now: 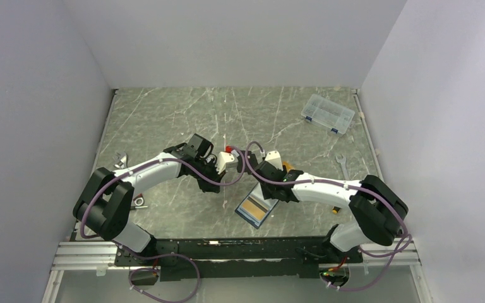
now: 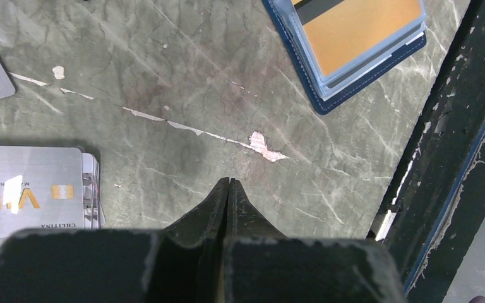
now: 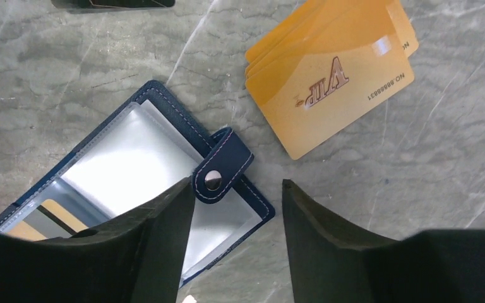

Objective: Put the credit cards into the card holder
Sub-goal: Close the card holder at the center of the board.

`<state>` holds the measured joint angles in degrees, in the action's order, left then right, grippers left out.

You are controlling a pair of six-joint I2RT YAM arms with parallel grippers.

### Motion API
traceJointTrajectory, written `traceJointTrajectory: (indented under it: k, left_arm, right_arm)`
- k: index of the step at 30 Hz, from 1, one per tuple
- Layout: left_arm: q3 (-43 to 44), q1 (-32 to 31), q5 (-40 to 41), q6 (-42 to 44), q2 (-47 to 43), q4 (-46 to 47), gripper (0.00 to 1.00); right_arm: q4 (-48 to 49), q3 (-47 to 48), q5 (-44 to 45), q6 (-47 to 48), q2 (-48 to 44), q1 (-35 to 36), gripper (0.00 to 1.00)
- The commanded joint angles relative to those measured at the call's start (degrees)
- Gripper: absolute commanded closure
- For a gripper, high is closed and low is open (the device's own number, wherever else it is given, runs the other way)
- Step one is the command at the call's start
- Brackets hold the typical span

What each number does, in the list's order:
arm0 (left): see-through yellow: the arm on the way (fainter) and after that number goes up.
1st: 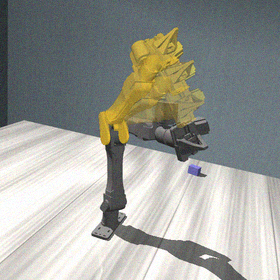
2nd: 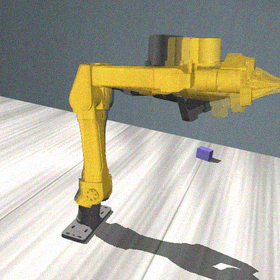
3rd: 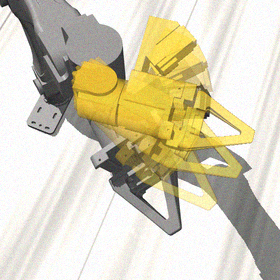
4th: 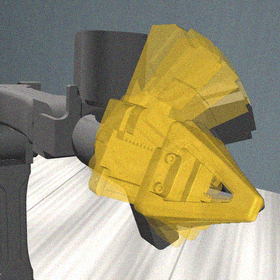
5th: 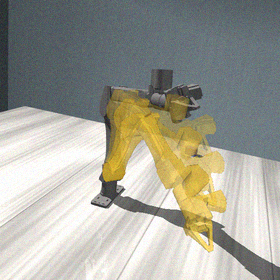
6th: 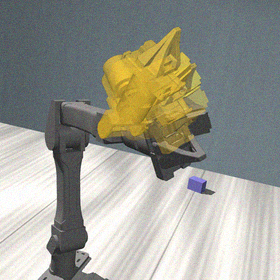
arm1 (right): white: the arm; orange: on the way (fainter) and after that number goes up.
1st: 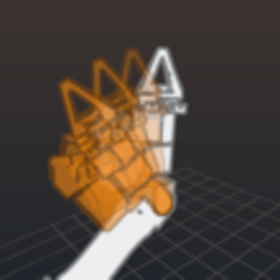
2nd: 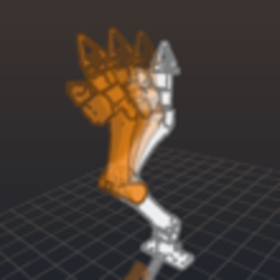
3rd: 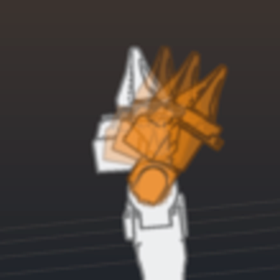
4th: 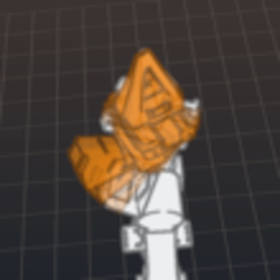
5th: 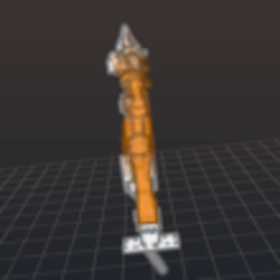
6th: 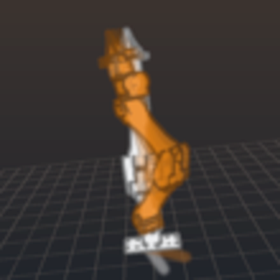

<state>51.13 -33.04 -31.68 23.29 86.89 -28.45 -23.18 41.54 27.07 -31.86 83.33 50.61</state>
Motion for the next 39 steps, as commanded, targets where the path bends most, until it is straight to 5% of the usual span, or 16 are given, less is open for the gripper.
traceJointTrajectory:
  k: [1, 10, 22, 29, 39]
  left_arm:
    - [1.7, -0.2, -2.0, 1.7, -0.6, -0.5, 0.96]
    - [1.9, -0.2, -2.1, 1.9, -0.5, -0.9, 0.96]
    - [1.6, -1.1, -1.6, -0.7, 0.0, 0.4, 0.94]
    - [5.6, -8.5, 1.5, 0.6, 3.8, -3.4, 0.92]
    - [2.9, -13.8, 5.9, 15.6, 5.4, -5.2, 0.91]
  right_arm:
    - [2.6, 2.2, 0.4, 3.5, -1.4, -1.1, 0.41]
    - [4.1, 2.9, -1.0, 4.4, 0.8, -1.9, 0.47]
    - [3.5, -0.8, -2.7, 0.2, -2.3, -3.7, 0.99]
    - [-7.7, -0.5, -4.4, -11.2, -0.3, -1.9, 1.0]
    - [-17.9, -3.9, -6.0, -27.2, 0.1, 6.5, 1.0]
